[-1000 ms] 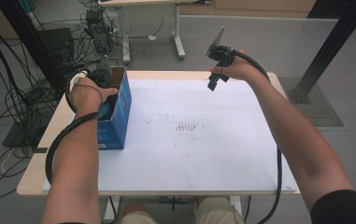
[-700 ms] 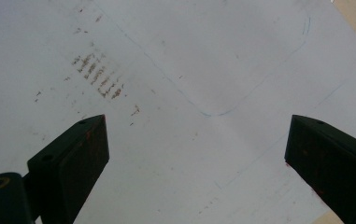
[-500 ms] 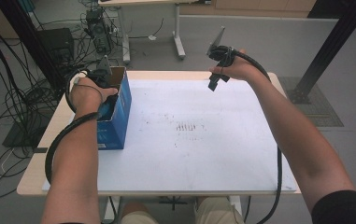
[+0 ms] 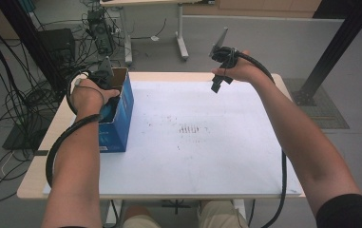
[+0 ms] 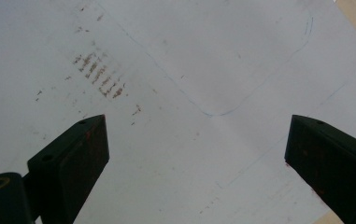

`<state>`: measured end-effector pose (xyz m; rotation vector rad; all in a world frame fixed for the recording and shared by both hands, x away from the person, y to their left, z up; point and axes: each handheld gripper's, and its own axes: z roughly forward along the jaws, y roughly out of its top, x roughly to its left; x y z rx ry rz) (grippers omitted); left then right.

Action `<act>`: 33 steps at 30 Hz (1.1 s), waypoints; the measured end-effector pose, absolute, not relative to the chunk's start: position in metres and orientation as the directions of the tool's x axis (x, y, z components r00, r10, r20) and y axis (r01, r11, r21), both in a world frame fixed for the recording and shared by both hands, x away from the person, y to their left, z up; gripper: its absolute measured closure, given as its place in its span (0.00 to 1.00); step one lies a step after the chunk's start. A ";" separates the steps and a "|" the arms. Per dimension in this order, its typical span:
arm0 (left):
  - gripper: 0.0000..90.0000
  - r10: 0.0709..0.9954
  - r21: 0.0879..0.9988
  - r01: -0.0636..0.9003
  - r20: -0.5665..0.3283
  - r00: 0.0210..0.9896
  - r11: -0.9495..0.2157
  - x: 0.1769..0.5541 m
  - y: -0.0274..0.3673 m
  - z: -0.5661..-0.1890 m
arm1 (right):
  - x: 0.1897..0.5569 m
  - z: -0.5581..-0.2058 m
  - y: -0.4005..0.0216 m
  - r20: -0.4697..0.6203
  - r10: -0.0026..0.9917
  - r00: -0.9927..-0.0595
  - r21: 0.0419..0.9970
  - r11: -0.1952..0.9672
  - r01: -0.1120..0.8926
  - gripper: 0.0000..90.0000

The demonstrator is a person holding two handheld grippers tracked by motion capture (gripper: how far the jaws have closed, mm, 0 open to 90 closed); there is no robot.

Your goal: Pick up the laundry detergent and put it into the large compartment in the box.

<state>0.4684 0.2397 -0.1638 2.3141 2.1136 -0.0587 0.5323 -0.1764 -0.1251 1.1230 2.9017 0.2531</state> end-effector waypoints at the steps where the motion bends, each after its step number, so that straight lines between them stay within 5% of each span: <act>1: 0.42 0.995 -0.020 0.996 -0.032 0.090 -0.091 0.468 0.240 -0.164 | 0.532 -0.125 -0.176 0.037 0.671 -0.741 0.156 0.728 0.667 0.07; 33: 0.42 0.996 -0.026 0.996 -0.027 0.090 -0.090 0.469 0.238 -0.165 | 0.532 -0.126 -0.180 0.041 0.675 -0.737 0.159 0.723 0.672 0.07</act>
